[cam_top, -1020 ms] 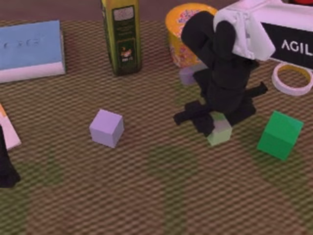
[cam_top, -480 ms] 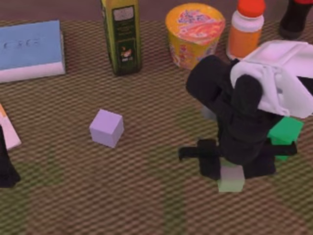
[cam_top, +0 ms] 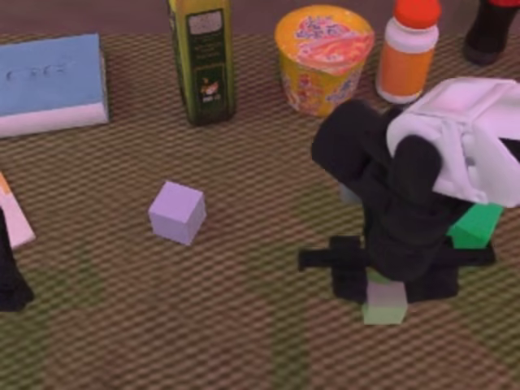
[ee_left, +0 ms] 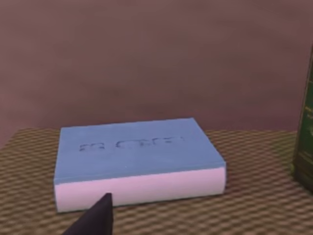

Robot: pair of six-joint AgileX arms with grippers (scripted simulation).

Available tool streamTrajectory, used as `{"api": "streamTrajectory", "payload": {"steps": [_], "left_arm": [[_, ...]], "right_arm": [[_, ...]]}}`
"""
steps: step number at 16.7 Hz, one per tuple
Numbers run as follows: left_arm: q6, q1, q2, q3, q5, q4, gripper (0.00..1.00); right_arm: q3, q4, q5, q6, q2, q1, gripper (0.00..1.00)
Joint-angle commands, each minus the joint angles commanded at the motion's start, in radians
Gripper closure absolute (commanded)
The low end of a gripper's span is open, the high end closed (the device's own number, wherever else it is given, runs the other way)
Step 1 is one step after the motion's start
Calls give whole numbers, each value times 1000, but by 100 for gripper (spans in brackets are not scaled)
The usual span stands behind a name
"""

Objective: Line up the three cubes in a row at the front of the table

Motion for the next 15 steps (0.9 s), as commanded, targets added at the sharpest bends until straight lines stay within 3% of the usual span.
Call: {"api": "streamTrajectory", "payload": {"steps": [6, 11, 15], "left_arm": [[0, 0, 0, 0, 0, 0, 0], [0, 0, 0, 0, 0, 0, 0], [0, 0, 0, 0, 0, 0, 0]], "right_arm": [[-136, 228, 1, 6, 78, 6, 100], [-161, 260, 2, 7, 93, 8, 100], [-161, 260, 2, 7, 93, 8, 70]]}}
